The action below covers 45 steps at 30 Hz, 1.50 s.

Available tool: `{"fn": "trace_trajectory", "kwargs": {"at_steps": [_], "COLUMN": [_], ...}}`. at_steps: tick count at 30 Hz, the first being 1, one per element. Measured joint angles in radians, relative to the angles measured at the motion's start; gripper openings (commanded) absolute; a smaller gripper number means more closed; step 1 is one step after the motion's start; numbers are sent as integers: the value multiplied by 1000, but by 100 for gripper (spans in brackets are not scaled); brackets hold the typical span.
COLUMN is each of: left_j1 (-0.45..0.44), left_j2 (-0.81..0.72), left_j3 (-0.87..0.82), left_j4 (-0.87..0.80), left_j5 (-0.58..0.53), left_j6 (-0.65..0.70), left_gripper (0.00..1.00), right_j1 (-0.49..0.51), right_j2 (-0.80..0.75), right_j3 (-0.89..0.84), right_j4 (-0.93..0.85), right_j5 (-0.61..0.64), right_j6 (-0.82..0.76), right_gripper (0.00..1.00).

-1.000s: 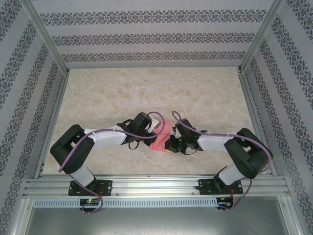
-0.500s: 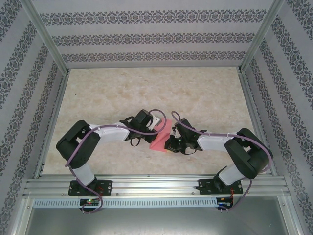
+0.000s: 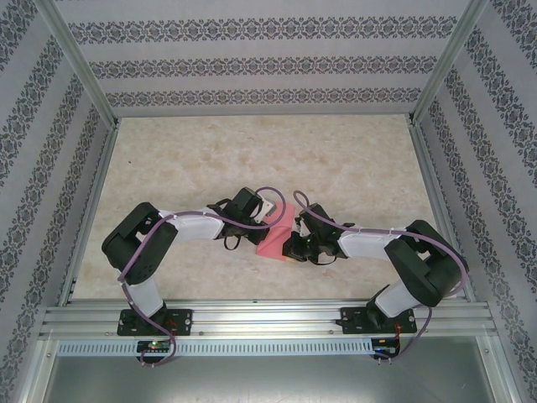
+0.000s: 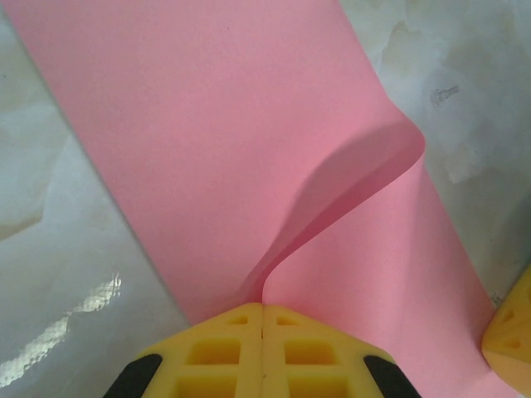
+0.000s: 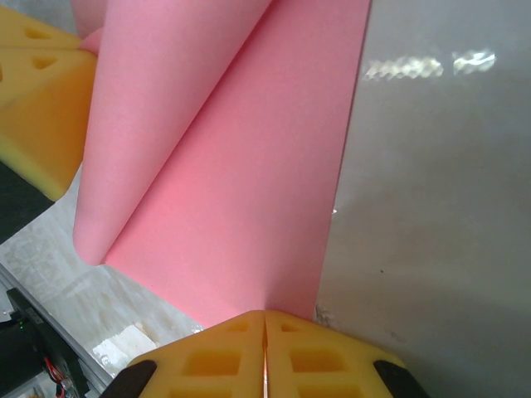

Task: Fold a paper plane with a square sheet of paper (fold left side to right side)
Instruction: Fold the triangle a second time at the center of the table.

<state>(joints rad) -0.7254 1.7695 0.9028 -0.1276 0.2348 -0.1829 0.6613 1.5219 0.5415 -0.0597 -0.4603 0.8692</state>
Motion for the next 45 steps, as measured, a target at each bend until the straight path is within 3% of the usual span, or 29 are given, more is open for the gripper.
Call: {"fn": "trace_trajectory", "kwargs": {"at_steps": [45], "left_j1": [5], "left_j2": [-29], "left_j3": [-22], "left_j4": [7], "left_j5": [12], "left_j6": [0], "left_gripper": [6], "right_j1": [13], "right_j2": [0], "right_j3": [13], "right_j4": [-26], "right_j5": [23], "right_j6": [-4], "right_gripper": [11]}}
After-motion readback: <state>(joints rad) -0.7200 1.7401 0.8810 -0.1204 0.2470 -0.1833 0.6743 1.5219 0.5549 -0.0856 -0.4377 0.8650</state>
